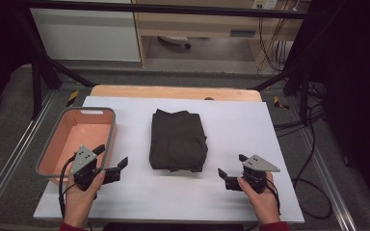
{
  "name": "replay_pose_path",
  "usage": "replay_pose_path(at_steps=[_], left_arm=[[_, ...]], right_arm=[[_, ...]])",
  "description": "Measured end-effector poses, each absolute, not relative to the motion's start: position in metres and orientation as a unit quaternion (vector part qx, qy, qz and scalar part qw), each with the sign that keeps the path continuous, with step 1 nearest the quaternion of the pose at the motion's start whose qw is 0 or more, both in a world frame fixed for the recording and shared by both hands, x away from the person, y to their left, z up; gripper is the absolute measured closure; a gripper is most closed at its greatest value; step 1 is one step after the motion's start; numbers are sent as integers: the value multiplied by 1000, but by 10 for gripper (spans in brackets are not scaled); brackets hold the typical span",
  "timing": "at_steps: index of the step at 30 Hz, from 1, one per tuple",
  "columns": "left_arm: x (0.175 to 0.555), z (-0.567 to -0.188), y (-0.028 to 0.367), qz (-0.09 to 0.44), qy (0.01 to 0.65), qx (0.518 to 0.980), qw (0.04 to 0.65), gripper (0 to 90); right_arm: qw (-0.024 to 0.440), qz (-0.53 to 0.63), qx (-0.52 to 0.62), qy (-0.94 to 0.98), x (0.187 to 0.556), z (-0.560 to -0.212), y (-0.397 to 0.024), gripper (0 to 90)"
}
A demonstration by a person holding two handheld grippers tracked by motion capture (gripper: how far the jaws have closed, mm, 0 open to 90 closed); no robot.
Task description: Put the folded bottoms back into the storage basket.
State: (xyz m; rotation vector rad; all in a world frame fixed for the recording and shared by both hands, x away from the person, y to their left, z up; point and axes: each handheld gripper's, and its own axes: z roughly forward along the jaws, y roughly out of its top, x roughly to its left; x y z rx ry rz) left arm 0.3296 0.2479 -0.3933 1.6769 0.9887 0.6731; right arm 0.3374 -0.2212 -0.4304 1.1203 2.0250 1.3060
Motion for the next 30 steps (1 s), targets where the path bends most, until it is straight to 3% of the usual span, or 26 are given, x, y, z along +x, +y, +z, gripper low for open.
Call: replay_pose_path(at_steps=[15, 30], left_arm=[[332, -394, 258, 279, 436, 676, 525, 51], [333, -394, 261, 286, 442, 668, 526, 52]], right_arm=[[235, 468, 390, 757, 335, -420, -204, 44], [204, 454, 374, 782, 336, -417, -172, 116]])
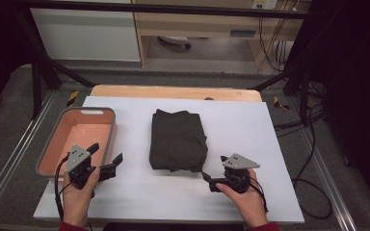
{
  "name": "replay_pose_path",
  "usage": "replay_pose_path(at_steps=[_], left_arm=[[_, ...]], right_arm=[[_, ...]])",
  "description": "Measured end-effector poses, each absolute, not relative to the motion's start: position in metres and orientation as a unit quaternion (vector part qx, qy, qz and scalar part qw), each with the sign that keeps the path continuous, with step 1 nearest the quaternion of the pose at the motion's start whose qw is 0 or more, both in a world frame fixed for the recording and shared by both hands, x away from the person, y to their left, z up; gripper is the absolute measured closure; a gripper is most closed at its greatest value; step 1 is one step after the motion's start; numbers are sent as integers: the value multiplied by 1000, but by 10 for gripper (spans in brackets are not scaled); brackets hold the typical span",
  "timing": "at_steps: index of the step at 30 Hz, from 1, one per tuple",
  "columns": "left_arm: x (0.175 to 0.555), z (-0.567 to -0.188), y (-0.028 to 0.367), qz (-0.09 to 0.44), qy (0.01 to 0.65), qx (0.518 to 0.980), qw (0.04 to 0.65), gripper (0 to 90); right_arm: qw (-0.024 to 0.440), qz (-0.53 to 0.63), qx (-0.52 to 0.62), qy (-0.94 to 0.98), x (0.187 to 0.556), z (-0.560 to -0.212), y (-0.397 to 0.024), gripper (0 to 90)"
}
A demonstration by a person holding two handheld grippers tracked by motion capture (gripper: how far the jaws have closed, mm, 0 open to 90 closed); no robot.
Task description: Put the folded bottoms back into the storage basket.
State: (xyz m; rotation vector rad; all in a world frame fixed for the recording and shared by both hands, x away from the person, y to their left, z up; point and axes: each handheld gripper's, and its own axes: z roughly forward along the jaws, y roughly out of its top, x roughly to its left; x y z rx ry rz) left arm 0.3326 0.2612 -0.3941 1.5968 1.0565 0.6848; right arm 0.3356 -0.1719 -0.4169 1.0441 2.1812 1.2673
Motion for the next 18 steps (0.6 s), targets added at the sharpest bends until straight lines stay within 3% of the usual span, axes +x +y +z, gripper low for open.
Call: replay_pose_path(at_steps=[5, 18], left_arm=[[333, -394, 262, 287, 442, 668, 526, 52], [334, -395, 260, 286, 441, 671, 523, 61]], right_arm=[[193, 444, 365, 795, 336, -420, -161, 155], [155, 408, 358, 825, 352, -444, -143, 411]])
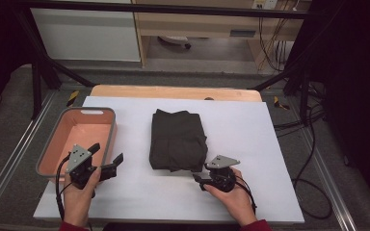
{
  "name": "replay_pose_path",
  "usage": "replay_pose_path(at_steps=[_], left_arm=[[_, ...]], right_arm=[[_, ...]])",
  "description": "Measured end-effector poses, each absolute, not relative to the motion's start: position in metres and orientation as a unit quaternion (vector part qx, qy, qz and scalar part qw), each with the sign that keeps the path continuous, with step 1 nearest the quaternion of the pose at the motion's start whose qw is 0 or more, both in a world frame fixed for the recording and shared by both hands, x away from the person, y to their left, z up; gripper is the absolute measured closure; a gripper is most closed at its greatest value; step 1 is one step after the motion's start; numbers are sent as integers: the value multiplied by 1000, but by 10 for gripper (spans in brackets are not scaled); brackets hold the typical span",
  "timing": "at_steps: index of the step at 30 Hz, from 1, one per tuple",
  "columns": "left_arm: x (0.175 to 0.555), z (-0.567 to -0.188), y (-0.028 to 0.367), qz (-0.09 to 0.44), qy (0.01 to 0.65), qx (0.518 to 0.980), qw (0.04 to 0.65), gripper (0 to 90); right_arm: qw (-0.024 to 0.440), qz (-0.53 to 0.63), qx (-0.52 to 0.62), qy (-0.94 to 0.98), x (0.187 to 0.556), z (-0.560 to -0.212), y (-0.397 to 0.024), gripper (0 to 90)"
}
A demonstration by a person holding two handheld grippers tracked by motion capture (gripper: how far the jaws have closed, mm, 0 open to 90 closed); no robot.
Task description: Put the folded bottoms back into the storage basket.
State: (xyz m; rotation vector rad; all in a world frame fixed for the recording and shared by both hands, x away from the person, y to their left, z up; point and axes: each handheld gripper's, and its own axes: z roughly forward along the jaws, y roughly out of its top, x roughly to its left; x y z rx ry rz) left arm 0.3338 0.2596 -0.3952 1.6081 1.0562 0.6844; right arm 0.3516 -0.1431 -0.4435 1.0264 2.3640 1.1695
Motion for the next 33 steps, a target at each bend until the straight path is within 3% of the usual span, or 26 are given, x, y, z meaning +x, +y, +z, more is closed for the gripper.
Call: replay_pose_path(at_steps=[5, 10, 12, 33], left_arm=[[334, -396, 259, 285, 442, 672, 522, 64], [334, -395, 259, 285, 441, 672, 523, 66], [334, -395, 259, 285, 441, 671, 523, 67], [333, -394, 263, 288, 446, 667, 523, 72]], right_arm=[[146, 417, 360, 821, 363, -449, -136, 554], [155, 424, 342, 824, 365, -449, -136, 792], [154, 426, 337, 825, 364, -448, -138, 832], [137, 427, 317, 835, 328, -440, -149, 856]])
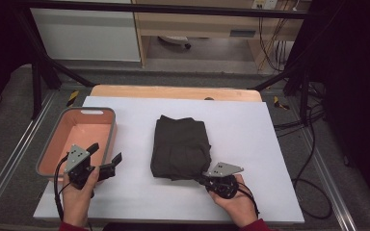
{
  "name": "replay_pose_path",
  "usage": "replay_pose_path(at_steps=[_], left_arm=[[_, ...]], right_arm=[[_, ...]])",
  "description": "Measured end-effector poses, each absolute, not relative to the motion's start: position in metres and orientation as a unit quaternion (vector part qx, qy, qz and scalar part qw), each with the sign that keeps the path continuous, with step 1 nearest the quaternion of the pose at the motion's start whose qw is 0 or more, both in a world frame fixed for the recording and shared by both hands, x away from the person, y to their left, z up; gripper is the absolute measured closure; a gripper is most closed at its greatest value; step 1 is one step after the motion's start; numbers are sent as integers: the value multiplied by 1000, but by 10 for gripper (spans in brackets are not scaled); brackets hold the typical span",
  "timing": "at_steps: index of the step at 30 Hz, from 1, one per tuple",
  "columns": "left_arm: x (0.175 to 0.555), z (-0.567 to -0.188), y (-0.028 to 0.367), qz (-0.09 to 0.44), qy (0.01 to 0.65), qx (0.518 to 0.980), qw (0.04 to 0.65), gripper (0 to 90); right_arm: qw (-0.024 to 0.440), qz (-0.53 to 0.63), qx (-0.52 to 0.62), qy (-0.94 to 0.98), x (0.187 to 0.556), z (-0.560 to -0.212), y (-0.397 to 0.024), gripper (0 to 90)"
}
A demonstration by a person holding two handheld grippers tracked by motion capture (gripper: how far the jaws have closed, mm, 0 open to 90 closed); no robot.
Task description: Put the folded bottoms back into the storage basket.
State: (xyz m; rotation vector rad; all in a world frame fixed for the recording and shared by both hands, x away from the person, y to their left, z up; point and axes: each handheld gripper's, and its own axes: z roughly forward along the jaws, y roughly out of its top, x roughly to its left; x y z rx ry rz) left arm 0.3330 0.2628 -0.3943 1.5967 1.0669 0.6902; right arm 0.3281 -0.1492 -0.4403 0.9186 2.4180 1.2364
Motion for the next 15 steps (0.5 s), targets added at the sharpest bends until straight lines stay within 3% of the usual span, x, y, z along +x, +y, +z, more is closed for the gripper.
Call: replay_pose_path(at_steps=[12, 15], left_arm=[[333, -394, 263, 291, 446, 666, 522, 77], [333, -394, 262, 291, 446, 666, 523, 77]], right_arm=[[121, 428, 317, 838, 297, -442, -163, 853], [118, 427, 319, 838, 296, -443, -164, 807]])
